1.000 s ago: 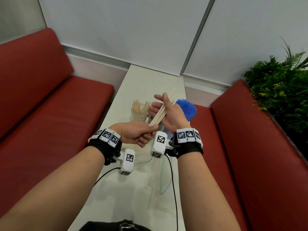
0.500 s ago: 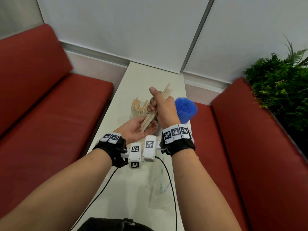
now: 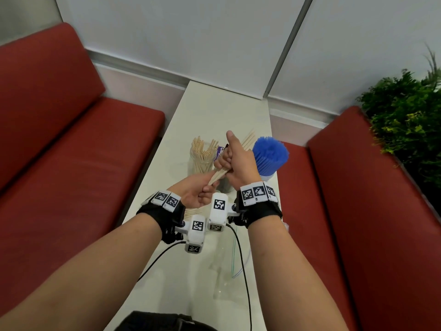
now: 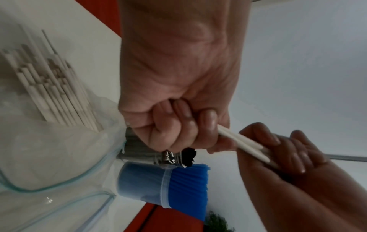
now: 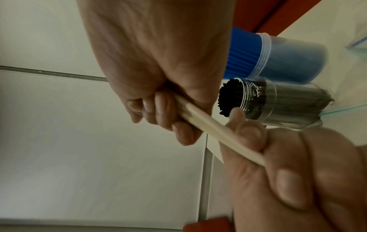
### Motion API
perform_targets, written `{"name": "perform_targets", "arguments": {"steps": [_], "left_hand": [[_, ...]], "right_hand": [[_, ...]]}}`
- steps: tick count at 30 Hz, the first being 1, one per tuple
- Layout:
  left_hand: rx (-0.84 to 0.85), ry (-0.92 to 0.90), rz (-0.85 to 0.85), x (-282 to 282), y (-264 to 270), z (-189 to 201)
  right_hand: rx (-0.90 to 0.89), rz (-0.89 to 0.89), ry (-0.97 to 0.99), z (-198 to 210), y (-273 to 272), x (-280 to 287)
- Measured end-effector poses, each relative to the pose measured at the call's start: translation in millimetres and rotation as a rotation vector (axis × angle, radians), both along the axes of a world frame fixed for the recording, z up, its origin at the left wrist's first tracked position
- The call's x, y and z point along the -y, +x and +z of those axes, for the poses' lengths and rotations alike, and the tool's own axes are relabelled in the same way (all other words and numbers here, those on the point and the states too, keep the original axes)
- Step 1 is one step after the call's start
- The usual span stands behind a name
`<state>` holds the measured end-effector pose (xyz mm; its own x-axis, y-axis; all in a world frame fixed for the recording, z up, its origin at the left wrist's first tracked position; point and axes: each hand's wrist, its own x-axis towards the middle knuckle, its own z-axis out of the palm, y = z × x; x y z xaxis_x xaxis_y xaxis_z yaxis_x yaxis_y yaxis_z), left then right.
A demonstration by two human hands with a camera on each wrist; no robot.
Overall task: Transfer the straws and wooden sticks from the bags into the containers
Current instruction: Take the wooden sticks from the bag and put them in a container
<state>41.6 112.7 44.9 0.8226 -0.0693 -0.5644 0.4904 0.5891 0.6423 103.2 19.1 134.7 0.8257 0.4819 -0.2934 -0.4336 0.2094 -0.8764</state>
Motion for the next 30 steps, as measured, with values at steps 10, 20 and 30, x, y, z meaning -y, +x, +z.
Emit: {"name": "perform_targets", "arguments": {"steps": [10, 20, 30], "left_hand": [[-0.123, 0.227, 0.198, -41, 5, -47], [0.015, 0.077, 0.434, -72, 44, -48], [0.070, 1.162, -0.262, -54, 31, -97]], "right_hand": [[0.294, 0.474, -0.589, 0, 63, -2], [0.450, 0.454, -0.442, 7, 95, -50], [0.738, 0.078, -0.573, -11, 136, -66]]}}
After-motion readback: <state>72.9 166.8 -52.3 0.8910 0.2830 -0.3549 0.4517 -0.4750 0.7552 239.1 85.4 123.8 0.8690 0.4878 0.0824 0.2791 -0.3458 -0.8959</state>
